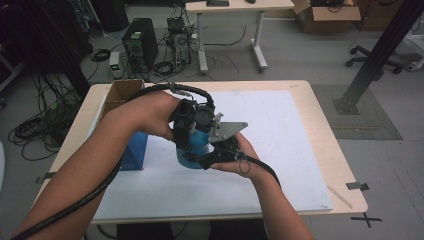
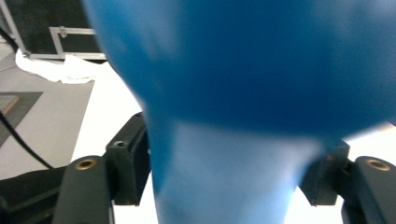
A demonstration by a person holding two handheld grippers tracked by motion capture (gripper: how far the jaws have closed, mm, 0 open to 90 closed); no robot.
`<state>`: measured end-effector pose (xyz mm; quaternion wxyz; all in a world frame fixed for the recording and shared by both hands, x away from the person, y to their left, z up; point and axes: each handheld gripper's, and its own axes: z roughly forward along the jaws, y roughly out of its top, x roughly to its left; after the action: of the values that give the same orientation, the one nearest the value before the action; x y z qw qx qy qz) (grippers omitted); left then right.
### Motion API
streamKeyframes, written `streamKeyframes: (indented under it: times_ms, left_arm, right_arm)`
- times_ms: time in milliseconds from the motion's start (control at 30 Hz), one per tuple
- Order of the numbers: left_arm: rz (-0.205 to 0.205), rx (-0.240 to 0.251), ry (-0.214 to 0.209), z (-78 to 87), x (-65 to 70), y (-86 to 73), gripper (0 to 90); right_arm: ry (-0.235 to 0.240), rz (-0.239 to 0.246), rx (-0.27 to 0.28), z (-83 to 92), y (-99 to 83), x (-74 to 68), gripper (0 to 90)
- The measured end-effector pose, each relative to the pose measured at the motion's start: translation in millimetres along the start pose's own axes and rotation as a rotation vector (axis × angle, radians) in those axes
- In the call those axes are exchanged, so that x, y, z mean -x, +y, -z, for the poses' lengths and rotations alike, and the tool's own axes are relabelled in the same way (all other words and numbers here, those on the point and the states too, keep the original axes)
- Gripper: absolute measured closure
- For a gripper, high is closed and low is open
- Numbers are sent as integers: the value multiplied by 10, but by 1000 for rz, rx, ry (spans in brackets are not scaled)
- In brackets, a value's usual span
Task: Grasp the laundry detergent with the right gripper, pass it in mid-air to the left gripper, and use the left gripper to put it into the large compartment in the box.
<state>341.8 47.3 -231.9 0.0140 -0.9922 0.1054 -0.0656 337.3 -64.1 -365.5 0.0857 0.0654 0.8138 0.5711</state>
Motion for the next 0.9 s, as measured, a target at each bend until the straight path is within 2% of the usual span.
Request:
streamKeyframes:
  times_ms: [33,200,367,500,567,667,767,900]
  left_arm:
    - [-1,-1,-1,11,-5,0,386]
    - [0,-1,8,26,-20,14,386]
    - [7,4,-2,23,-63,29,386]
    - [12,8,1,15,-67,44,386]
    - [20,9,-11,18,-68,48,385]
    - [17,14,-6,27,-69,54,386]
    - [44,14,-9,43,-83,46,386]
    - [113,4,-32,73,-123,28,385]
  right_arm:
    - [-2,-11,7,18,-18,6,256]
    - [1,-58,34,67,-51,24,207]
    - [13,-60,44,110,-84,23,162]
    - [-9,-69,57,152,-111,26,129]
    - [-18,-81,64,159,-129,39,99]
    - [-29,-92,74,161,-152,54,47]
    - [-27,-94,86,175,-158,55,5]
    - [-20,-77,122,269,-145,57,0]
